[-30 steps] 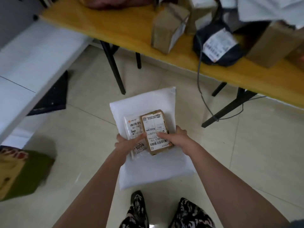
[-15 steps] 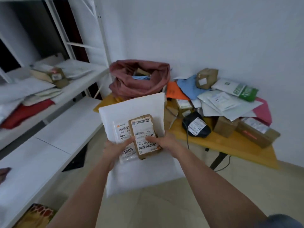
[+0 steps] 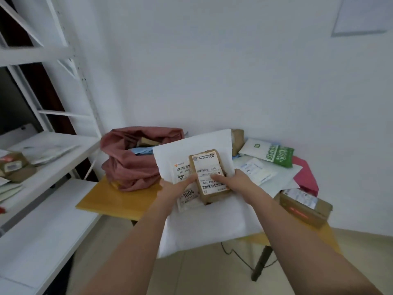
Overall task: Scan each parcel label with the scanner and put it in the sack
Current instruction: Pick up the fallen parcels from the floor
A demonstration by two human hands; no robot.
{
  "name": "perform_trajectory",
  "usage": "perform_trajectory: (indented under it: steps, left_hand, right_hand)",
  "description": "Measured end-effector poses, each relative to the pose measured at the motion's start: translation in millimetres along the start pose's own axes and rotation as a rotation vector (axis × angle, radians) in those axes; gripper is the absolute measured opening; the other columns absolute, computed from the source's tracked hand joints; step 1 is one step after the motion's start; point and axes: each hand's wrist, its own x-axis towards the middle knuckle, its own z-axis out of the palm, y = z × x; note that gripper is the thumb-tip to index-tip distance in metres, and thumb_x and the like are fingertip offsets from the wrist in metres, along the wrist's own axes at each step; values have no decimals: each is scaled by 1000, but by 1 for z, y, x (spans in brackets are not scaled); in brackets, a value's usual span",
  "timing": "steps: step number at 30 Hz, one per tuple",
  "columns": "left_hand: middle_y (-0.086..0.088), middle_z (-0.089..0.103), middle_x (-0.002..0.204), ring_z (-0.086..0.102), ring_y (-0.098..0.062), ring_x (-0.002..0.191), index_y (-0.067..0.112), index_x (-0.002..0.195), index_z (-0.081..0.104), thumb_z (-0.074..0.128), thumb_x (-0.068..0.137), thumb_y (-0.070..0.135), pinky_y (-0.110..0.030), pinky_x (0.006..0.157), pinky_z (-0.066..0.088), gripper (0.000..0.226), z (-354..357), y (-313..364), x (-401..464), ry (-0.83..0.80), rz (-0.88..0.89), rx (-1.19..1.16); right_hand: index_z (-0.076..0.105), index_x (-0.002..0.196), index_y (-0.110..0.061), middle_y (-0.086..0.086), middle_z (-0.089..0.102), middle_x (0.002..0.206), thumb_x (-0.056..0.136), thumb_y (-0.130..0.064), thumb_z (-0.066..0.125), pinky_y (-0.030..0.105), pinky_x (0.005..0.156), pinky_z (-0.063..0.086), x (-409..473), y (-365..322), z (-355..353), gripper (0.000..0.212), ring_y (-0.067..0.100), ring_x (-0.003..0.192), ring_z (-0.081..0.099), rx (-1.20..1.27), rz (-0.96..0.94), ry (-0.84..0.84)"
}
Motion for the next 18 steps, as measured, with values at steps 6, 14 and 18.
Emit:
perform_trajectory:
  steps: [6, 14, 18]
  left_hand:
    - [-11, 52, 138, 53, -27, 121, 14, 144, 37, 85, 27, 74, -45, 104, 44, 140, 69, 50, 130, -56, 48, -12]
    - [-7, 46, 144, 49, -24, 127, 7, 150, 22, 86, 50, 63, -40, 106, 41, 132, 118, 95, 261, -46, -14, -78]
    - [-6, 47, 145, 47, -28, 131, 13, 151, 27, 83, 55, 65, -46, 109, 40, 122, 120, 98, 309, -65, -25, -56]
  right_hand:
    - [54, 132, -12, 12, 57, 132, 60, -58, 84, 43, 101, 48, 143, -24, -40, 91, 27, 118, 57, -52, -17, 55]
    - [60, 109, -21, 2, 68, 113, 68, -43, 85, 32, 90, 52, 292, -65, -60, 53, 12, 95, 64, -77, -80, 40]
    - [25, 150, -26, 7, 38, 149, 75, -53, 74, 49, 112, 32, 336, -64, -41, 93, 30, 139, 34, -315, -105, 139]
